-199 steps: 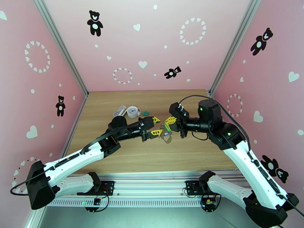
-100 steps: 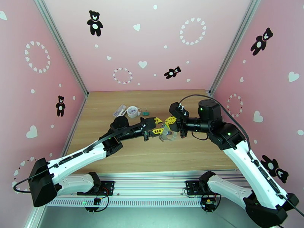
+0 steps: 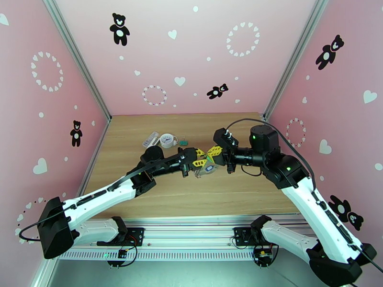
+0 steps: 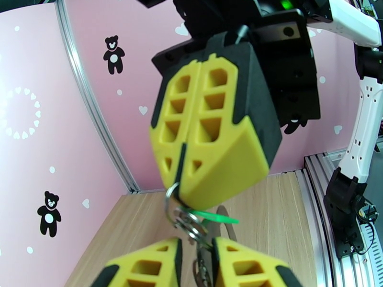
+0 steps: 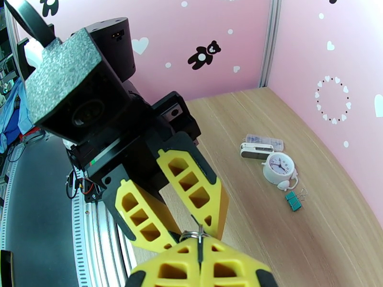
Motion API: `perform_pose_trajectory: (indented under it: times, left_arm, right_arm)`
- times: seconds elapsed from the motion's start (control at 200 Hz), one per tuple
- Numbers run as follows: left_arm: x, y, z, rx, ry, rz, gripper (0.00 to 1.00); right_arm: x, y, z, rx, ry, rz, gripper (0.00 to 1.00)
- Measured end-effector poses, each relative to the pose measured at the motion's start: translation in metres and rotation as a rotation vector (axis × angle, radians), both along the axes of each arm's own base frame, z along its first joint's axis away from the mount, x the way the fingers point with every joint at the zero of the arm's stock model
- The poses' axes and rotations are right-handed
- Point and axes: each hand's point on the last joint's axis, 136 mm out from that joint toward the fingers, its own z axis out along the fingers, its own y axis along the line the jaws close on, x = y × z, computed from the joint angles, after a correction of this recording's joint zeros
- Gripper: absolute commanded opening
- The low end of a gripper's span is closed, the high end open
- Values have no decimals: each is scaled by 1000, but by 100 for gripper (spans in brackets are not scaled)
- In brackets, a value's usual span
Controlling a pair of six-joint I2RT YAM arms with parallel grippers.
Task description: Remove the keys from the keyring
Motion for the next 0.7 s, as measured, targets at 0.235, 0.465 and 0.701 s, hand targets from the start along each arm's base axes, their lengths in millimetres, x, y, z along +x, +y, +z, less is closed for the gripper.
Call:
perform_pose_trajectory:
  times: [0.235, 0.465, 0.701]
  left_arm:
    - [0, 0, -1, 2, -1, 0, 12]
    - [0, -1, -2, 10, 8, 0, 7]
    - [5, -1, 2, 29, 62, 20, 4]
  right_arm:
    - [1, 1, -1, 2, -3, 1, 0]
    - [1, 0, -1, -4, -11, 3, 0]
    - [-1, 4, -3, -28, -48, 15, 0]
